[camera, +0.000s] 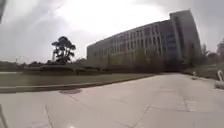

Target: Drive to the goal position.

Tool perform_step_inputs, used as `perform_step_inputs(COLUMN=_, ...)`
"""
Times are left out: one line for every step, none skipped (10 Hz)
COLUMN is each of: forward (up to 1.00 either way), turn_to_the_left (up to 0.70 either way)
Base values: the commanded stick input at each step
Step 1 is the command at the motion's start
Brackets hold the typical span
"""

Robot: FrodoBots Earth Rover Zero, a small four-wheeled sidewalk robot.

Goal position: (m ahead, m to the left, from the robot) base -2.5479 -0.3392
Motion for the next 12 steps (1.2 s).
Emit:
perform_step_inputs(forward=0.00, turn_to_the_left=-0.45)
perform_step_inputs(forward=0.00, turn_to_the_left=-0.45)
perform_step_inputs(forward=0.00, turn_to_the_left=-0.45)
perform_step_inputs(forward=0.00, turn_to_the_left=-0.45)
perform_step_inputs(forward=0.00, turn_to_the_left=-0.45)
perform_step_inputs(forward=0.00, turn_to_the_left=-0.45)
perform_step_inputs(forward=0.00, turn_to_the_left=-0.42)
perform_step_inputs(forward=0.00, turn_to_the_left=0.00)
perform_step_inputs(forward=0.00, turn_to_the_left=0.00)
perform_step_inputs(forward=0.00, turn_to_the_left=0.00)
perform_step_inputs(forward=0.00, turn_to_the_left=0.00)
perform_step_inputs(forward=0.22, turn_to_the_left=0.00)
